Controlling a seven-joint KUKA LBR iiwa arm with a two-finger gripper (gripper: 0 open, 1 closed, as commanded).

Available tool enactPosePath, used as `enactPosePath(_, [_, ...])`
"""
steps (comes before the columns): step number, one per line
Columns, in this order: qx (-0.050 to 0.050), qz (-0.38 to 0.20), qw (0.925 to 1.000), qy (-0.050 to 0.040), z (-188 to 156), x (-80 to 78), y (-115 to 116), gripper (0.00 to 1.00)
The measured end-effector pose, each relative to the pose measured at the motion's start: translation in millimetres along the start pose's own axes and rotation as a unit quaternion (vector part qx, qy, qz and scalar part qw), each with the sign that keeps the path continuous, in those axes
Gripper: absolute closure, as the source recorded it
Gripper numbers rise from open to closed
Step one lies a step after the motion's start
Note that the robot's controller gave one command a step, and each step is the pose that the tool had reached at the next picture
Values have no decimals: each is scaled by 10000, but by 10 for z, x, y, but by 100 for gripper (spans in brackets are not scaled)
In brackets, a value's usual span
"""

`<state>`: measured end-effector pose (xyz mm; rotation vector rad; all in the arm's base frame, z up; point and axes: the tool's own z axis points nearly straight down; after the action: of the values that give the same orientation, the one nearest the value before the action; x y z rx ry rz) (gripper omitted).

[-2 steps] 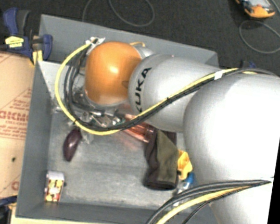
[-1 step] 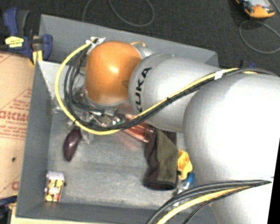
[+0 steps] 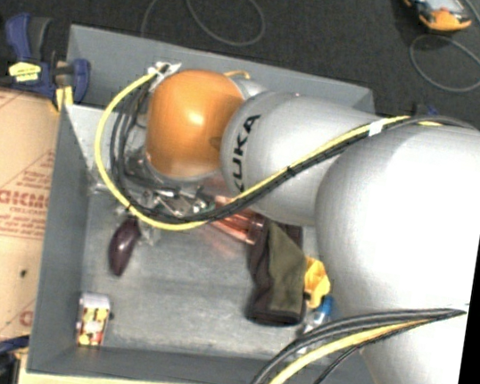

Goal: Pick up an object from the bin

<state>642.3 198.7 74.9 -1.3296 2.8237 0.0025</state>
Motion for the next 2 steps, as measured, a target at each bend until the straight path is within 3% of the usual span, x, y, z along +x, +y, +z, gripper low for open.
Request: enactPosePath(2, [2,13,10000,-15,-51,-2,-2,100])
